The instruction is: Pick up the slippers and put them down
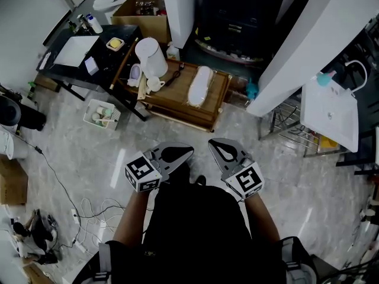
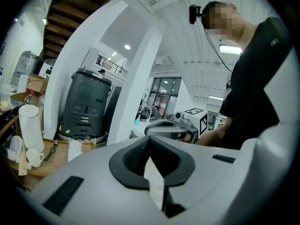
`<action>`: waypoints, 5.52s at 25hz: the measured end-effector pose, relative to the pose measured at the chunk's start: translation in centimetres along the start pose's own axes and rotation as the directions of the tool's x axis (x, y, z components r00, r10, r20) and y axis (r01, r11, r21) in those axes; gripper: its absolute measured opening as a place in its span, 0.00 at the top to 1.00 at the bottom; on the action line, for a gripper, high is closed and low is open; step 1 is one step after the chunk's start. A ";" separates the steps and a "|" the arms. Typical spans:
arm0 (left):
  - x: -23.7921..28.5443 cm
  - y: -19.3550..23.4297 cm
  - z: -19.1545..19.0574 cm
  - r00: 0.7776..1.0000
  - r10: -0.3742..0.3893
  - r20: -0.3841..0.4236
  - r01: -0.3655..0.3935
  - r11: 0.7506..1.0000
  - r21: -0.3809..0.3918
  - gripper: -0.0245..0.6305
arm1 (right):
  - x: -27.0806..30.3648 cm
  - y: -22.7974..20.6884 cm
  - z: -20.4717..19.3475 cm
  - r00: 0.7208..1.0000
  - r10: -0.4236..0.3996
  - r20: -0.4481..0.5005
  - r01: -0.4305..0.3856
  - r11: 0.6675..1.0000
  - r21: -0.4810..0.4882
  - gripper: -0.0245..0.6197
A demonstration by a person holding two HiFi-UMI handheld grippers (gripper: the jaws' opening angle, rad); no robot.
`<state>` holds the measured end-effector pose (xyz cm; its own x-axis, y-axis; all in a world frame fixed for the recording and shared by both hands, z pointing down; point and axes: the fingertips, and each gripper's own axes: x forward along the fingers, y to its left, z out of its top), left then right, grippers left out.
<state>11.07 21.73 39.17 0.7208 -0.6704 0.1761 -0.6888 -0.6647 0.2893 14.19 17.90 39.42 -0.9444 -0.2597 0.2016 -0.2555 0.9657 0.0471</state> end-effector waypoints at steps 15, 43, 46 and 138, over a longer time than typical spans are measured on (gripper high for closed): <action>1.4 9.2 2.7 0.992 -0.123 0.015 0.123 0.992 -0.015 0.95 | 7.1 -4.4 -0.5 0.993 -0.066 -0.097 0.069 0.997 0.036 0.95; 1.8 19.6 2.7 0.917 -0.393 -0.068 0.391 0.919 -0.045 0.95 | 16.7 -8.5 -1.8 0.944 -0.271 -0.186 0.291 0.952 0.094 0.95; 1.5 20.2 2.4 0.921 -0.383 -0.068 0.380 0.924 -0.048 0.95 | 17.3 -8.6 -1.9 0.947 -0.259 -0.190 0.281 0.955 0.094 0.95; 17.5 45.2 -25.0 0.820 -0.055 -0.570 -0.218 0.891 -0.399 0.60 | 27.5 -23.6 -35.2 0.746 0.178 -0.641 0.220 0.843 0.491 0.53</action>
<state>-5.54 -11.76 78.86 0.6724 -0.3253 0.6649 -0.7401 -0.3143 0.5946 1.50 -11.79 78.27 -0.6179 -0.0171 0.7861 -0.5248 0.7535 -0.3961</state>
